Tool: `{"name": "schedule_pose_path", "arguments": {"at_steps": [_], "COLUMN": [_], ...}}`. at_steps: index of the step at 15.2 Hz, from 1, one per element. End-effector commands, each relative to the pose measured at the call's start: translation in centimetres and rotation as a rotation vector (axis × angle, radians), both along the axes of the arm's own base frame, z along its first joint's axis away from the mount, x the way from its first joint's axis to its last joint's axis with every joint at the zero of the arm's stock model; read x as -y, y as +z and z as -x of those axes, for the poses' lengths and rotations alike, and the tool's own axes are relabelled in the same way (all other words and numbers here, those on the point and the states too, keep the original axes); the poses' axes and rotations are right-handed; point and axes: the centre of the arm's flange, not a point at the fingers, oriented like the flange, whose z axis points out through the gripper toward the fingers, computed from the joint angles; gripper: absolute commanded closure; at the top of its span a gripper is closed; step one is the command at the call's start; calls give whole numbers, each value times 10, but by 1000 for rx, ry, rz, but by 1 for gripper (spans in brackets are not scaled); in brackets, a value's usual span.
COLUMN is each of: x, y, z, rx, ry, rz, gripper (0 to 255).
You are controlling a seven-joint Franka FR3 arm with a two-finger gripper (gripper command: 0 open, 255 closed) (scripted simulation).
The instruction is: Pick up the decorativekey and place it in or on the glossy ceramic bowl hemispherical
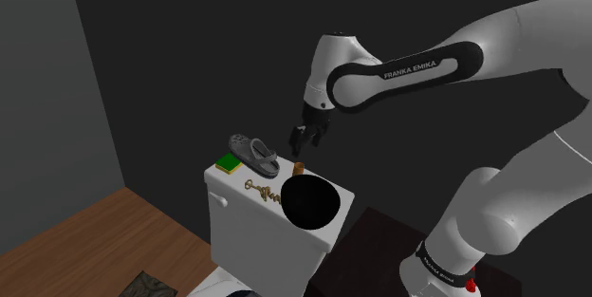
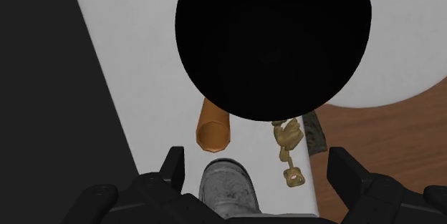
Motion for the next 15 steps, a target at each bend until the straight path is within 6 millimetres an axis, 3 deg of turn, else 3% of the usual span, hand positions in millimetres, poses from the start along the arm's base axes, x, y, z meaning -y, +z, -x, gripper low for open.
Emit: {"name": "schedule_pose_path", "arguments": {"at_steps": [1,12,15], "x": [-11,-65,-69], "y": [-21,-143,-163], "z": [-15,-79,-83], "rx": [-5,-40,-43], "ry": [3,22,23], "rz": [0,5,6], "gripper": [0,0,0]}}
